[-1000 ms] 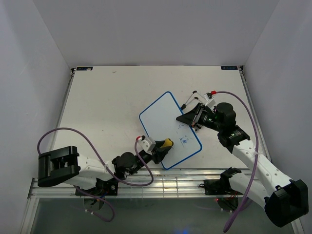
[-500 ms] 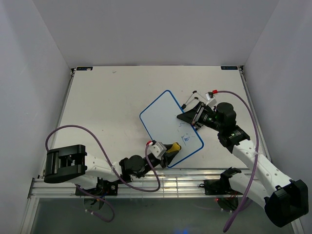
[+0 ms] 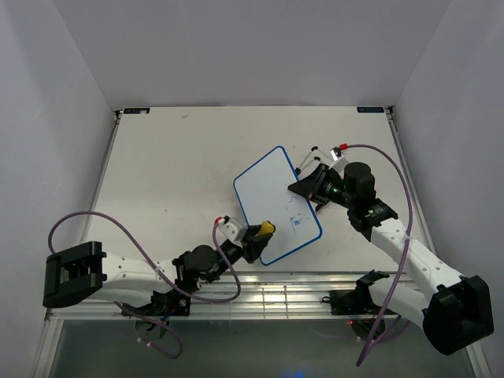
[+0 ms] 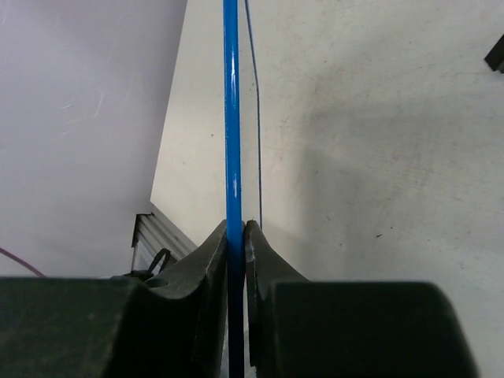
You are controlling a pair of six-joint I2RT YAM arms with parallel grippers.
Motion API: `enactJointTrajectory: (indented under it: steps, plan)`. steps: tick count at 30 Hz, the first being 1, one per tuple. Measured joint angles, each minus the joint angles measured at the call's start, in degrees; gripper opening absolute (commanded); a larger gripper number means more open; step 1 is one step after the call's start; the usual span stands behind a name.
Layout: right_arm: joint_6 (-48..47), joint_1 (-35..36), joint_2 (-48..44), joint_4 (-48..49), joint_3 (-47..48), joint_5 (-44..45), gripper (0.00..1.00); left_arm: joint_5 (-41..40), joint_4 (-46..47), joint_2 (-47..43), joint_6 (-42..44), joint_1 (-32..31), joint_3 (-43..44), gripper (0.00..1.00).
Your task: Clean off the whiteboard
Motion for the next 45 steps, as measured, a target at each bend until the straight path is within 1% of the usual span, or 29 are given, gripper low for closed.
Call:
enactJointTrajectory:
  steps: [2,6,9,12,15,18,21,24,26,27,28,29,31,32,33,34,35,41,45]
  plan:
    - [-1.7,-0.4,0.9,0.0,0.0,0.5,0.08,-0.9,-2.2,-3.3,-2.6,3.5,-0.8,0.00]
    - [-4.7,-1.0,2.2,0.4,0.0,0.3,0.08,-1.2,-8.2,-8.4,-9.2,13.6,-1.6,0.00]
    - [-7.0,-1.2,3.2,1.0,0.0,-1.1,0.08,-0.6,-12.5,-9.6,-12.9,19.0,-1.5,0.00]
    - [-9.9,-1.4,4.0,1.1,0.1,-3.0,0.08,1.8,-17.7,-9.0,-16.7,24.0,-0.9,0.00]
    - [-14.0,-1.7,4.4,0.1,0.9,-5.1,0.08,3.5,-25.1,-7.5,-21.8,29.0,1.0,0.00]
    - [-19.0,-2.1,4.7,-3.7,3.6,-6.0,0.08,4.0,-33.2,-4.4,-26.8,32.8,5.0,0.00]
    - [-23.4,-2.3,4.6,-7.0,6.1,-5.7,0.08,2.8,-41.3,1.3,-31.1,34.2,10.4,0.00]
    - [-27.1,-2.4,3.9,-11.5,8.3,-4.4,0.08,2.8,-47.6,7.1,-33.9,34.2,14.7,0.01]
    - [-28.9,-2.5,3.1,-14.0,9.3,-3.1,0.08,3.0,-50.9,10.5,-35.0,34.2,16.8,0.14]
    - [-29.8,-2.5,2.6,-15.2,9.7,-2.5,0.08,3.1,-52.7,12.0,-35.5,34.2,17.7,0.24]
    - [-30.6,-2.6,1.9,-16.3,10.1,-1.9,0.08,3.2,-54.1,13.2,-35.9,34.2,18.6,0.36]
    - [-31.2,-2.7,1.3,-17.2,10.2,-1.6,0.08,3.2,-55.4,14.1,-36.2,34.2,19.4,0.54]
    - [-32.2,-2.8,0.6,-19.0,10.6,-1.1,0.08,3.2,-57.8,15.1,-36.8,34.2,20.4,0.73]
    - [-32.6,-2.8,0.5,-19.6,10.7,-1.0,0.08,3.3,-58.6,15.1,-36.9,34.2,20.7,0.86]
    - [-33.0,-2.8,0.3,-20.2,10.7,-0.9,0.08,3.3,-59.3,15.1,-36.9,34.2,20.9,0.92]
    - [-33.0,-2.8,0.2,-20.7,10.7,-0.9,0.08,3.3,-59.9,15.1,-37.2,34.2,21.2,0.97]
    - [-33.1,-2.8,0.1,-21.3,10.7,-0.9,0.08,3.3,-60.6,15.2,-37.4,34.2,21.5,0.98]
    - [-33.1,-3.1,-0.8,-22.6,10.7,-1.2,0.08,3.5,-63.6,14.3,-37.6,34.2,23.3,0.98]
    - [-32.9,-4.1,-1.4,-22.7,10.7,-2.9,0.08,3.9,-65.7,9.0,-36.2,34.5,23.3,0.98]
